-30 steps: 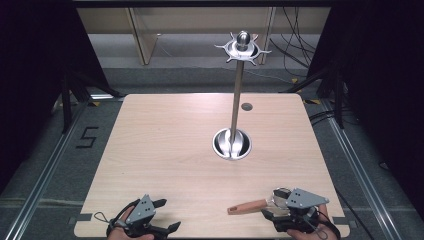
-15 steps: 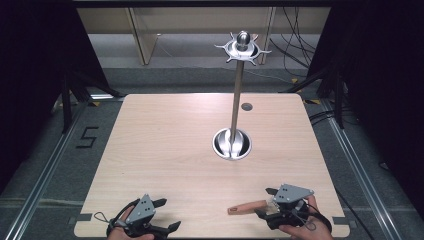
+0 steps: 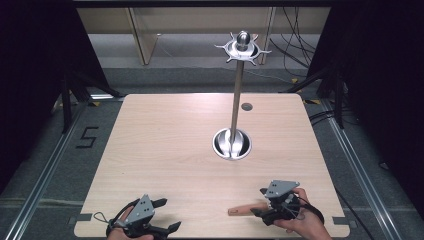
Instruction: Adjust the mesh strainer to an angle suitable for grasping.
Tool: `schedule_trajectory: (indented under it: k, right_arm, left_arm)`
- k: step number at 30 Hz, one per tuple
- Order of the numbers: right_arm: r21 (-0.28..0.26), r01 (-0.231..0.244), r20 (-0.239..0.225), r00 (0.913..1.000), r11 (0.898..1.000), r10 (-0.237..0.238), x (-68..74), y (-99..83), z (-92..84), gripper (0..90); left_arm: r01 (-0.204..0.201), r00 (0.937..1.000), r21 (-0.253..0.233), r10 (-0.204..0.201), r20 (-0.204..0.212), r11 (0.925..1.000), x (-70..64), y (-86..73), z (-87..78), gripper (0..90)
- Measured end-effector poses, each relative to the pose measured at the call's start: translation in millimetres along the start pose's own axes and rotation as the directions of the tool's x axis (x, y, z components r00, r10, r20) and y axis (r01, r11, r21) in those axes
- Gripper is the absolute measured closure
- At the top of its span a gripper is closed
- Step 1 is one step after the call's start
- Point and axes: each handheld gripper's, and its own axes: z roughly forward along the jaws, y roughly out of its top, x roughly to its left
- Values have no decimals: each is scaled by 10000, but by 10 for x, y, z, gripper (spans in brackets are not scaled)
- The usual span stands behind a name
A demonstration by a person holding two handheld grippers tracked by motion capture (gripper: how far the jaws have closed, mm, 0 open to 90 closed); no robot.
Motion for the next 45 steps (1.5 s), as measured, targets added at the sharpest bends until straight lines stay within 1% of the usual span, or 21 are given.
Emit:
schedule_trajectory:
  k: [4, 6, 10, 11, 13, 16, 17, 18, 19, 21, 24, 28, 31, 32, 34, 36, 37, 38, 40, 41, 45]
  right_arm:
    - [83, 266, 52, 9996, 9996, -266, -3, -8, 12, 273]
    - [244, 136, -162, 9998, 9996, -132, 4, -10, 31, 281]
    - [468, 320, -86, 9995, 9984, -317, 8, -19, 64, 285]
    - [499, 343, -99, 9994, 9982, -338, 5, -18, 67, 288]
    - [548, 418, -184, 9990, 9976, -408, 1, -17, 83, 295]
    - [914, 189, 4, 9998, 9956, -191, 20, -5, 107, 322]
    - [766, 796, -251, 9966, 9939, -779, -14, 0, 136, 331]
    - [1001, 378, -131, 9992, 9943, -367, 7, -1, 131, 333]
    - [1011, 444, -121, 9990, 9939, -434, -2, 0, 136, 342]
    - [1167, 910, -421, 9954, 9890, -866, -32, 5, 144, 390]
    - [1257, 710, -282, 9973, 9895, -680, -9, -3, 158, 410]
    - [1447, 831, -403, 9961, 9860, -781, -7, 1, 140, 449]
    - [1454, 724, -485, 9966, 9867, -660, -15, 3, 142, 479]
    - [1483, 736, -510, 9965, 9862, -667, -21, 5, 139, 494]
    - [1578, 694, -591, 9964, 9850, -607, -45, 17, 131, 524]
    - [1363, 888, -647, 9946, 9867, -805, -63, 20, 159, 548]
    - [1508, 583, -487, 9975, 9868, -515, -50, 25, 148, 565]
    - [1401, 923, -693, 9941, 9858, -832, -71, 36, 166, 586]
    - [1562, 727, -645, 9959, 9850, -633, -60, 60, 170, 644]
    - [1567, 1031, -698, 9932, 9822, -931, -66, 75, 175, 665]
    - [2079, 1004, -847, 9928, 9730, -843, -53, 151, 184, 712]
  left_arm:
    - [-194, 9998, 29, 194, 45, 9998, 15, 4, 9, 147]
    - [159, 9999, -79, -159, -41, 9998, 3, 1, 15, 147]
    - [212, 9998, -149, -213, -19, 9997, 2, -4, 25, 147]
    - [-87, 9999, 164, 89, -128, 9998, 22, 1, 4, 147]
    - [48, 10000, -22, -48, -23, 10000, 7, 2, 11, 147]
    - [-355, 9994, 129, 355, -50, 9993, 33, 7, 2, 147]
    - [-87, 9999, 140, 89, -116, 9999, 19, 1, 2, 147]
    - [119, 9999, -26, -119, -45, 9999, 5, -1, 12, 147]
    - [168, 9999, -83, -168, -26, 9998, 1, 0, 15, 147]
    - [38, 10000, -16, -38, -15, 10000, 6, 1, 10, 147]
    - [-207, 9998, 12, 207, -16, 9998, 22, 7, 5, 147]
    - [206, 9998, -65, -206, 41, 9998, -6, -5, 23, 147]
    - [-133, 9999, -33, 133, 71, 9999, 14, 3, 19, 147]
    - [241, 9997, -96, -240, 56, 9997, -6, -5, 28, 147]
    - [-273, 9996, 85, 273, 22, 9996, 32, 5, 13, 147]
    - [90, 10000, -10, -90, -3, 10000, 4, 0, 15, 147]
    - [234, 9997, -77, -233, 80, 9997, -3, -3, 26, 147]
    - [73, 10000, 72, -73, -8, 9999, 9, -5, 17, 147]
    - [203, 9998, -70, -203, -52, 9998, 5, -13, 41, 147]
    - [33, 9999, 241, -30, -111, 9997, 23, -10, 26, 147]
    - [103, 9999, 47, -103, -18, 9999, 10, -6, 15, 147]
